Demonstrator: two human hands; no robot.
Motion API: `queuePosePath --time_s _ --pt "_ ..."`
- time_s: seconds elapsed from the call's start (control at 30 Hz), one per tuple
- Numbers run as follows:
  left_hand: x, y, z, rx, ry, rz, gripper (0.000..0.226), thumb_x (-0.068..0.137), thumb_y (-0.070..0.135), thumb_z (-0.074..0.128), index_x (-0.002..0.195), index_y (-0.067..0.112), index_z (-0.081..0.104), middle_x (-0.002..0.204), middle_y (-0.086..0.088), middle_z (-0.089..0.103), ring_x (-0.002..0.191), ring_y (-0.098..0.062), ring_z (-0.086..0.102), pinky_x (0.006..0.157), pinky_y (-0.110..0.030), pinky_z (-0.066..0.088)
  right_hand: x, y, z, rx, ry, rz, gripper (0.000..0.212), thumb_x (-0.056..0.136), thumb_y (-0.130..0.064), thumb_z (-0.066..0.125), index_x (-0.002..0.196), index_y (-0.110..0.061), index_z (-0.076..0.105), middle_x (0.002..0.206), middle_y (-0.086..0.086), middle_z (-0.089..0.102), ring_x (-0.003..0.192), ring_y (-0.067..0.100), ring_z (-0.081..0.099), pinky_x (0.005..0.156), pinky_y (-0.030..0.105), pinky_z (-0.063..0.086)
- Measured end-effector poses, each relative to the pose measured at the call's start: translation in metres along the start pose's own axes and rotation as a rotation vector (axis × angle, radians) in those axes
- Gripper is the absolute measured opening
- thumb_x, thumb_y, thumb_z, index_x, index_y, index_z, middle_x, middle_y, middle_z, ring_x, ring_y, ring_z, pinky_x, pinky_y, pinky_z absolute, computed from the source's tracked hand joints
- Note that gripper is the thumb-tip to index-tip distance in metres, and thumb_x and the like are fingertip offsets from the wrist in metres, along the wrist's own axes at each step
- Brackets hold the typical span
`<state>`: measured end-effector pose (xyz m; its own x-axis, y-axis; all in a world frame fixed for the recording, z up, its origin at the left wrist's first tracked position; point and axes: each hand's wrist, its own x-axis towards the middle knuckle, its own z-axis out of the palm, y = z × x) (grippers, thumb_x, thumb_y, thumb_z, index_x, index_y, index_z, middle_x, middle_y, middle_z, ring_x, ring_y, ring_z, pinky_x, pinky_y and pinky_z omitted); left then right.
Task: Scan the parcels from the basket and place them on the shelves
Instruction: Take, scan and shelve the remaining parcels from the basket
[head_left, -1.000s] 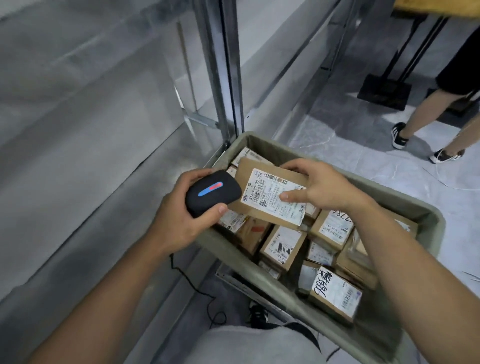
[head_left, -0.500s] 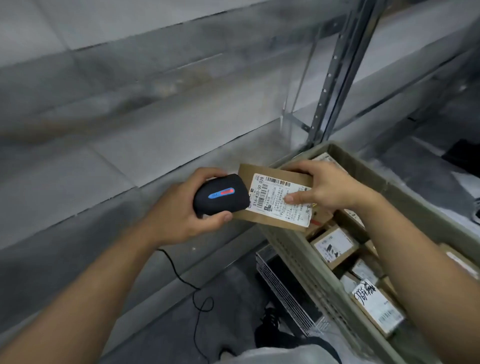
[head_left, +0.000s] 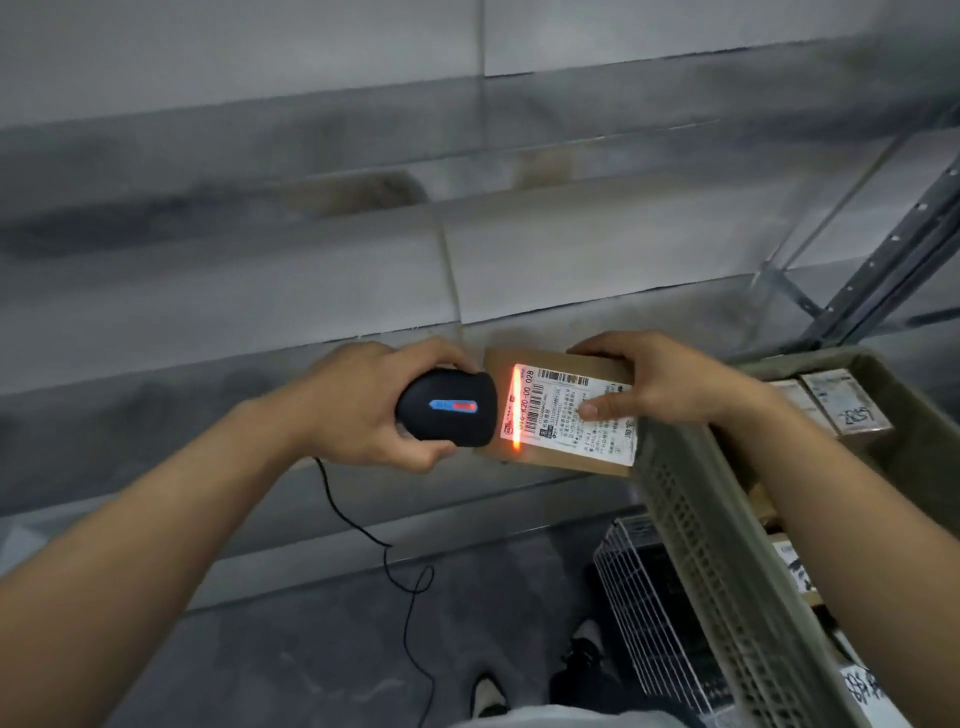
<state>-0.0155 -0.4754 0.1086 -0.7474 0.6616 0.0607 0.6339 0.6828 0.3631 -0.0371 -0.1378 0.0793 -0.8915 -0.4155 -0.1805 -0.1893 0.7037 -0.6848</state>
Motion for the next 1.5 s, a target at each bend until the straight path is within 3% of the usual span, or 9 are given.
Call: queuePosePath --time_s 0.23,0.37,0.43,0.53,0.63,0.87,1.1,1.33,1.5 --pt "-0.038 -0.011 -0.019 0.048 0.009 -0.056 0.071 0.066 0.067 0.063 0.131 0.049 0.041 0.105 0.021 0.071 0.077 -0.008 0.066 0.075 -0.03 0.055 0.04 -0.032 0.023 -0.055 -0.091 -0.104 0.064 0.081 -0.037 0.084 0.137 -0.03 0.055 0.105 -0.02 0.07 0.09 -0.009 0.068 0.072 0.013 0.056" --pt "-0.045 -0.014 -0.026 0.076 0.008 -0.109 0.07 0.065 0.068 0.062 0.129 0.05 0.041 0.092 0.032 0.06 0.067 0.009 0.055 0.068 -0.018 0.047 0.057 -0.038 0.028 -0.048 -0.117 -0.148 0.06 0.08 -0.038 0.085 0.133 -0.035 0.057 0.105 -0.022 0.071 0.092 -0.009 0.068 0.072 0.012 0.055" --pt "-0.046 -0.014 -0.029 0.07 0.009 -0.136 0.069 0.065 0.066 0.064 0.129 0.049 0.042 0.092 0.032 0.059 0.067 0.013 0.054 0.068 -0.019 0.049 0.064 -0.041 0.028 -0.034 -0.137 -0.165 0.058 0.08 -0.036 0.085 0.131 -0.035 0.058 0.107 -0.021 0.072 0.093 -0.008 0.068 0.074 0.012 0.056" --pt "-0.047 -0.015 -0.033 0.064 -0.008 -0.165 0.068 0.066 0.063 0.067 0.127 0.048 0.041 0.091 0.035 0.059 0.069 0.012 0.057 0.068 -0.022 0.052 0.072 -0.042 0.028 -0.005 -0.157 -0.184 0.058 0.08 -0.034 0.086 0.131 -0.035 0.06 0.108 -0.02 0.073 0.094 -0.005 0.07 0.078 0.016 0.057" --pt "-0.046 -0.014 -0.036 0.056 0.0 -0.185 0.068 0.066 0.062 0.068 0.126 0.042 0.041 0.093 0.026 0.067 0.07 0.004 0.061 0.066 -0.027 0.054 0.077 -0.04 0.029 0.015 -0.187 -0.206 0.054 0.08 -0.032 0.087 0.127 -0.037 0.061 0.106 -0.021 0.074 0.094 -0.003 0.071 0.079 0.018 0.059" --pt "-0.045 -0.01 -0.034 0.067 -0.045 -0.232 0.066 0.066 0.063 0.068 0.122 0.041 0.039 0.091 0.022 0.066 0.07 0.001 0.063 0.063 -0.027 0.054 0.09 -0.036 0.03 0.04 -0.229 -0.257 0.053 0.079 -0.031 0.087 0.124 -0.039 0.059 0.103 -0.025 0.073 0.093 -0.006 0.07 0.075 0.014 0.055" --pt "-0.054 -0.005 -0.033 0.128 -0.024 -0.286 0.068 0.066 0.064 0.065 0.125 0.041 0.039 0.097 0.019 0.07 0.07 -0.008 0.063 0.063 -0.029 0.052 0.105 -0.03 0.042 0.063 -0.264 -0.304 0.059 0.078 -0.032 0.087 0.132 -0.03 0.062 0.111 -0.019 0.073 0.098 -0.003 0.07 0.084 0.018 0.057" --pt "-0.077 -0.005 -0.034 0.119 -0.032 -0.351 0.068 0.064 0.064 0.066 0.123 0.042 0.041 0.079 0.035 0.057 0.064 0.008 0.057 0.056 -0.01 0.039 0.114 -0.04 0.061 0.039 -0.311 -0.348 0.059 0.08 -0.039 0.085 0.133 -0.034 0.06 0.112 -0.022 0.073 0.1 -0.001 0.071 0.087 0.026 0.06" --pt "-0.109 -0.011 -0.038 0.095 -0.001 -0.364 0.068 0.065 0.063 0.068 0.123 0.043 0.04 0.085 0.03 0.061 0.067 0.005 0.06 0.06 -0.015 0.047 0.113 -0.066 0.074 0.011 -0.326 -0.359 0.056 0.08 -0.037 0.086 0.13 -0.035 0.061 0.109 -0.025 0.073 0.097 -0.003 0.07 0.084 0.02 0.059"
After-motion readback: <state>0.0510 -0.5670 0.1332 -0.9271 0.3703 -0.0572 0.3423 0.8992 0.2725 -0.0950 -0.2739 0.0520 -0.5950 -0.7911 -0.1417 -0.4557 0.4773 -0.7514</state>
